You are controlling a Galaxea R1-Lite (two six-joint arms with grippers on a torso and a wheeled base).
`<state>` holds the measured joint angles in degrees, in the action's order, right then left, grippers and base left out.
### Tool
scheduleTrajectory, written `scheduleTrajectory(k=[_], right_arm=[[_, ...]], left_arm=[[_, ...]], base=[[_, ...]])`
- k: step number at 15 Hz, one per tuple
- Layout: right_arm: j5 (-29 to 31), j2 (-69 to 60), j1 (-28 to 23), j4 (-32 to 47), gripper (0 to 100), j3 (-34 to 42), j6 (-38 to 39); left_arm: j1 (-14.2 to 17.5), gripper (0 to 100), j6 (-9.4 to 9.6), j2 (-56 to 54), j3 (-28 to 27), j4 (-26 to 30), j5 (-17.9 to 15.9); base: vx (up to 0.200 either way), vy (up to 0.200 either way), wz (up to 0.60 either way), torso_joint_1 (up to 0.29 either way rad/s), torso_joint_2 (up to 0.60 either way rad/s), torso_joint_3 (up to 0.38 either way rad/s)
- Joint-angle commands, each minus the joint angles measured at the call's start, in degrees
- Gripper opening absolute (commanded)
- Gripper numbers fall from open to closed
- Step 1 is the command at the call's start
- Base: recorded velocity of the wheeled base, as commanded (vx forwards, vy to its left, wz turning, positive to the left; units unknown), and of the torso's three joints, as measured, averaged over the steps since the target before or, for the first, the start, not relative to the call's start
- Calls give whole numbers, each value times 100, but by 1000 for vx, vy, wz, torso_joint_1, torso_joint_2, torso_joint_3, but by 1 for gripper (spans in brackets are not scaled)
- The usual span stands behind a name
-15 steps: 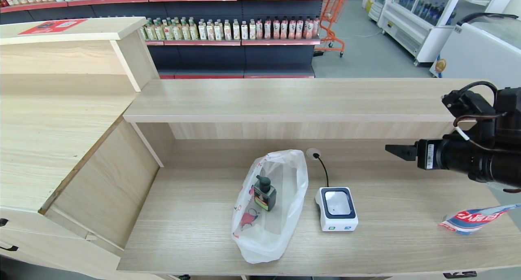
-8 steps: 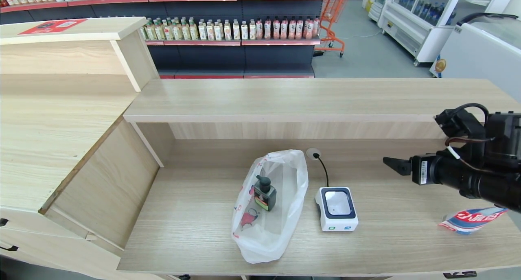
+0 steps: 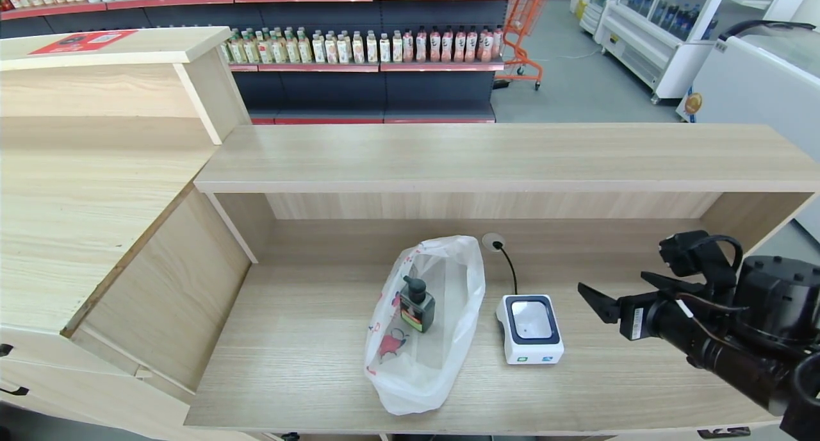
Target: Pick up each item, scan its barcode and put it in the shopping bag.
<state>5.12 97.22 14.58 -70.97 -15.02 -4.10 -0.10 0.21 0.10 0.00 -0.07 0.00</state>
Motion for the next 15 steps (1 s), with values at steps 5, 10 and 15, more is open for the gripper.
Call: scheduleTrajectory(k=[5,10,15], right_arm=[[-2,403,89,-514,100,157,49],[-143,262,186,-224,100,52,76],[-160,289,423,-57,100,140,155]], left_arm=[[1,100,14,-1,0,-1,0],[1,100,14,-1,0,-1,0],[1,100,23,-1,0,-1,0]], base=[[0,-120,0,-1,2,3],[0,-160,0,4,1,2],[0,0,0,0,0,0]])
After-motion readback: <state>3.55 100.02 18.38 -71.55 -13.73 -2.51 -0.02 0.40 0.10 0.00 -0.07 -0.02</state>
